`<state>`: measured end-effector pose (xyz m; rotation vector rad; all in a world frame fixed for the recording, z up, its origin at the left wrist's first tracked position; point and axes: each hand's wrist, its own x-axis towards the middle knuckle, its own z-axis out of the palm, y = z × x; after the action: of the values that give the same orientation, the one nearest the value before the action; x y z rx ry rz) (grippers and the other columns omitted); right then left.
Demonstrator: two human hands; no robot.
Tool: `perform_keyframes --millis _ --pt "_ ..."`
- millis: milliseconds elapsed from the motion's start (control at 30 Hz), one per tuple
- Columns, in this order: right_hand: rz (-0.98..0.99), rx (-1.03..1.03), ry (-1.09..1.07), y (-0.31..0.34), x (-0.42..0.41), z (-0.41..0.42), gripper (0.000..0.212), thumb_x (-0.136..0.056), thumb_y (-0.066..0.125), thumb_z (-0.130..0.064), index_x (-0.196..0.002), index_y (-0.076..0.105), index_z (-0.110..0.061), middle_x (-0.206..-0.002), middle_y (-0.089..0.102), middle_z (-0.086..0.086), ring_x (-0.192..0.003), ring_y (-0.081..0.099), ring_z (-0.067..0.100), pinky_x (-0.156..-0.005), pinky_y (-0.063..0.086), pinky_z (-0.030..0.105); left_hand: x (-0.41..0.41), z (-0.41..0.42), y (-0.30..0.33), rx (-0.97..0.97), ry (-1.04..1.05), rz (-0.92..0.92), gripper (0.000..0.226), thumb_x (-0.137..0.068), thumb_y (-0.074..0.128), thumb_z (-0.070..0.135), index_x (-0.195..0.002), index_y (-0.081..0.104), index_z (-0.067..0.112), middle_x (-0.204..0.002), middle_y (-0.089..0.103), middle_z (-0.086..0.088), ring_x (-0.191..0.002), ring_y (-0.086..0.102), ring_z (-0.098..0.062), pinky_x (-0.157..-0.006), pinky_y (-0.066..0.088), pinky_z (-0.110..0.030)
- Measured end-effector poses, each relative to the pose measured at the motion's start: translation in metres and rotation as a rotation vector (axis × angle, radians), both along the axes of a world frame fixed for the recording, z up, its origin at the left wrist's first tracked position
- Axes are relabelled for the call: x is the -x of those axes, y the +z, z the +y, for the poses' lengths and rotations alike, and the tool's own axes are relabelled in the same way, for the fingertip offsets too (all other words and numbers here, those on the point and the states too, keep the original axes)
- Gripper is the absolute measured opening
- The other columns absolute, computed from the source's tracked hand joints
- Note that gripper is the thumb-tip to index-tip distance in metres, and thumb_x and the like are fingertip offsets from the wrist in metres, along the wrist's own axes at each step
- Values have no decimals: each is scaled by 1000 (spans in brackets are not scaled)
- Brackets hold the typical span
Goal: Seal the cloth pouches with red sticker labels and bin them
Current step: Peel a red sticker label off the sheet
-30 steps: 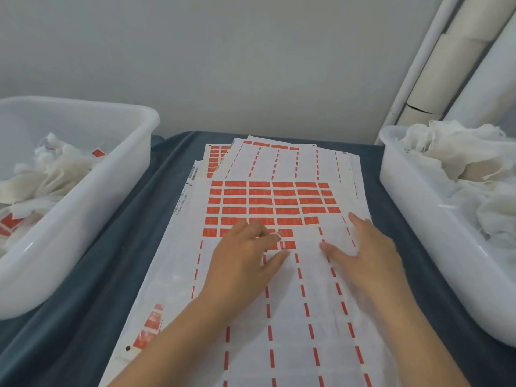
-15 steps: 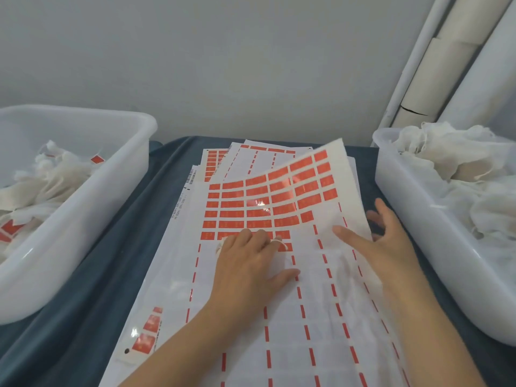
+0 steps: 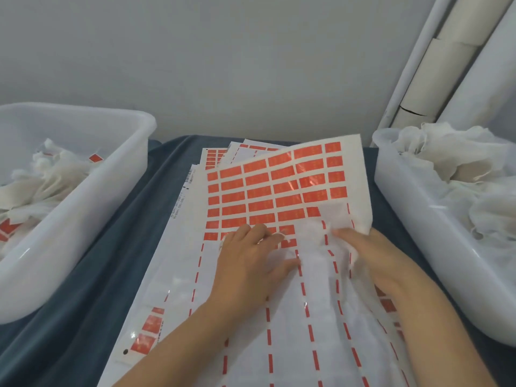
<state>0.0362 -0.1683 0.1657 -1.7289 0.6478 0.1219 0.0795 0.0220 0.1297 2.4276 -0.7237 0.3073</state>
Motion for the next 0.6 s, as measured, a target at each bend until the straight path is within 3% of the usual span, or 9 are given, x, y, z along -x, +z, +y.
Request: perform_keyframes --millis 67,133,233,333,433,600 --pt "-22 -85 0 0 -1 3 29 -83 61 -46 -110 58 -35 -106 68 -1 -98 63 25 -88 50 49 -2 -2 1 28 -20 18 40 -82 55 54 -115 61 34 -114 54 19 -99 34 2 -95 29 -21" --pt "-48 -151 58 0 -3 6 35 -76 68 -44 -109 59 -35 -101 71 -2 -96 65 24 -84 53 47 -3 -6 2 36 -33 28 38 -82 57 52 -114 62 33 -115 54 19 -99 34 2 -96 30 -21" --pt "-61 -216 135 -1 -3 15 41 -72 75 -29 -110 59 -33 -98 72 0 -93 68 27 -83 54 49 -4 -8 4 78 -41 5 34 -80 62 47 -109 66 30 -105 55 22 -93 33 4 -87 24 -10" --pt "-86 -255 125 -4 -4 16 41 -75 74 -21 -111 58 -32 -100 72 1 -95 67 29 -86 52 52 -5 -5 3 75 -36 -1 30 -81 63 44 -106 68 28 -96 49 24 -88 36 2 -83 26 -13" --pt "-113 -289 118 -6 -4 16 41 -74 73 -19 -110 58 -32 -100 72 1 -95 67 28 -85 53 52 -8 -2 5 112 -41 0 24 -83 62 40 -100 71 25 -92 54 21 -87 38 2 -81 27 -10" --pt "-135 -305 120 -9 -2 17 48 -69 76 -23 -111 57 -33 -101 72 2 -96 67 29 -85 52 54 -15 -3 9 138 -61 80 23 -83 61 40 -99 70 26 -87 42 28 -82 38 5 -81 27 -11"
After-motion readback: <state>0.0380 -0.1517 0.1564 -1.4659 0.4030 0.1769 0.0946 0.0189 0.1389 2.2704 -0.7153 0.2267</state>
